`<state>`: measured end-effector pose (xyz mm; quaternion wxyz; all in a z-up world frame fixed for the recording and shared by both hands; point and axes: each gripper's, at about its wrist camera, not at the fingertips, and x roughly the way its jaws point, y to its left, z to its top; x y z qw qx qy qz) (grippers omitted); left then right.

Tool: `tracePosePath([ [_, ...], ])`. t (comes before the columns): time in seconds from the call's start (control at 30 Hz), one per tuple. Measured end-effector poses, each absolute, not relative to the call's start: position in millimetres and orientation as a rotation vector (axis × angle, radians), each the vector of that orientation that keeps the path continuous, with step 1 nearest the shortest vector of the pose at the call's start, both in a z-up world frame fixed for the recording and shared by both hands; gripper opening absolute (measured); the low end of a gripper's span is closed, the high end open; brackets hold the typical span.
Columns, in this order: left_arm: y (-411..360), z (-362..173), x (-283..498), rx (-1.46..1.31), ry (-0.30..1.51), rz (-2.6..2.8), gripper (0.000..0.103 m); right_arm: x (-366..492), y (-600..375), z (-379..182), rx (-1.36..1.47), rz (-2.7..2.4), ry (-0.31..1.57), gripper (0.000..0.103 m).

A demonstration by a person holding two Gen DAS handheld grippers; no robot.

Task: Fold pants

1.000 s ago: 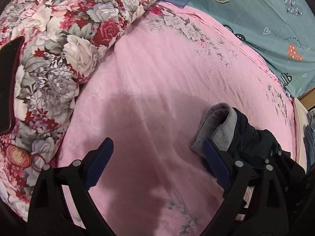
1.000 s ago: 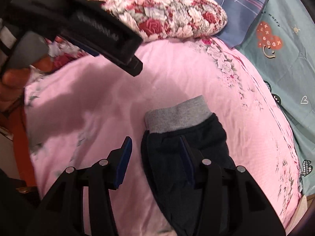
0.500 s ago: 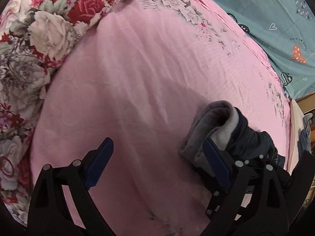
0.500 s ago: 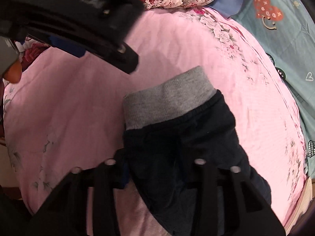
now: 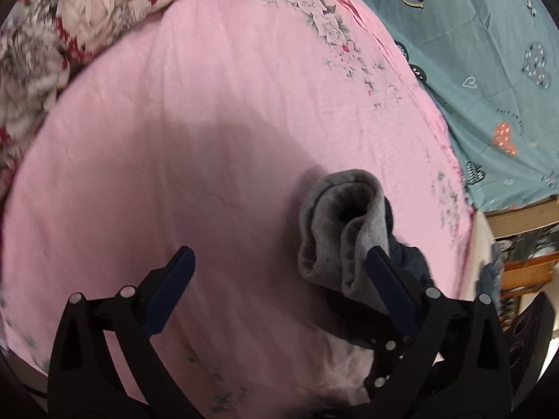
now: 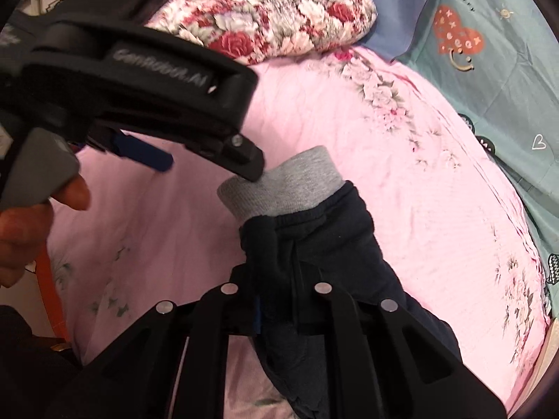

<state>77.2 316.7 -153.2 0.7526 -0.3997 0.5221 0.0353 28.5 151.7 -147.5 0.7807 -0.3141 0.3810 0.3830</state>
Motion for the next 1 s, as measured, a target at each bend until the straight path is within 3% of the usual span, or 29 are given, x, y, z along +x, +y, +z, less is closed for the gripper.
tracePosePath([
  [0.17, 293.1, -160.3, 74.8, -1.049, 1.175, -0.076, 0.101, 13.3, 135.6, -137.6, -0.682, 0.861, 0.744, 0.012],
  [0.67, 236.8, -148.7, 81.7, -1.038, 1.193, -0.193, 0.101, -19.5, 102.7, -124.4, -0.645, 0.882, 0.639, 0.012],
  [0.73, 232.0, -143.0, 84.9, -0.999, 1.161, -0.182, 0.095, -21.4, 100.5, -123.1, -0.643, 0.885, 0.633, 0.012],
  [0.8, 226.0, -140.7, 85.7, -0.986, 1.149, -0.209, 0.058, -20.7, 99.8, -121.9, -0.647, 0.885, 0.629, 0.012],
  [1.0, 226.1, -140.3, 74.0, -1.056, 1.086, -0.205, 0.046, -27.1, 96.1, -120.3, -0.683, 0.896, 0.608, 0.012],
])
